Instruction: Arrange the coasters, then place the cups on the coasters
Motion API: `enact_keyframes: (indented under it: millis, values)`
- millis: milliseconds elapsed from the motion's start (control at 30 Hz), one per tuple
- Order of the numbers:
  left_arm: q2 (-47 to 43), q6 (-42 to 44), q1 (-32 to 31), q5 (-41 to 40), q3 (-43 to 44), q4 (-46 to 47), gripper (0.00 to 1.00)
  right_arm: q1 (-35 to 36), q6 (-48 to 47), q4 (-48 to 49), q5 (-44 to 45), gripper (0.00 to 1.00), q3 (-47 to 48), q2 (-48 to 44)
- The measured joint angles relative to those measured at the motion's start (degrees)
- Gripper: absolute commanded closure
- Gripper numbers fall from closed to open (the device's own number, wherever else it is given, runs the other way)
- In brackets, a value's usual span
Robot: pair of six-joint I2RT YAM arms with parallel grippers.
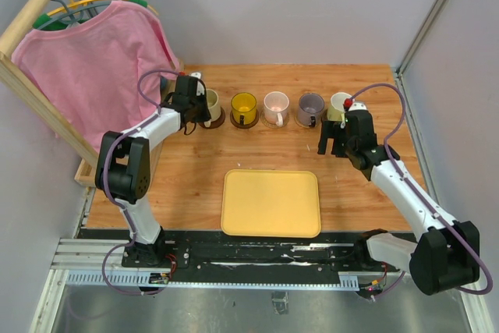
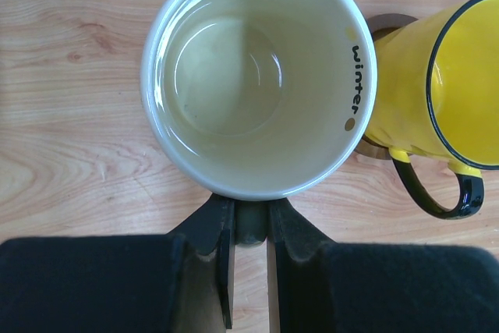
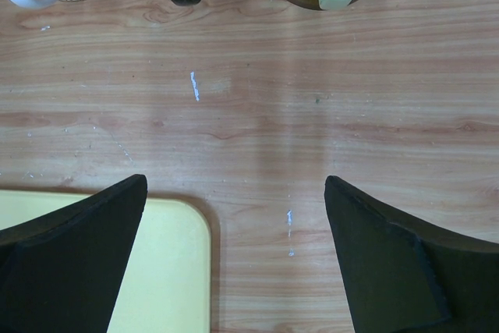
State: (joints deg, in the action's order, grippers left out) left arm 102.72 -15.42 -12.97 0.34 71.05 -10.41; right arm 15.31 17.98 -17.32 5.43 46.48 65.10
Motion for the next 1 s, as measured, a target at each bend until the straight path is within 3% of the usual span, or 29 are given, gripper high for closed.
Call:
enact_keyframes:
  millis: [733, 867, 1000]
  values:
    - [0.7, -0.1, 0.0, 0.8, -0.2, -1.1, 0.99, 0.0, 0.0, 0.4, -1.3, 0.02, 0.0, 1.0]
    - [0.7, -0.2, 0.0, 0.8, -0.2, -1.1, 0.88, 0.0, 0.0, 0.4, -1.4, 0.02, 0.0, 1.2]
    - [0.7, -0.3, 0.0, 0.6, -0.2, -1.3, 0.63, 0.0, 0.0, 0.4, -1.6, 0.02, 0.0, 1.3]
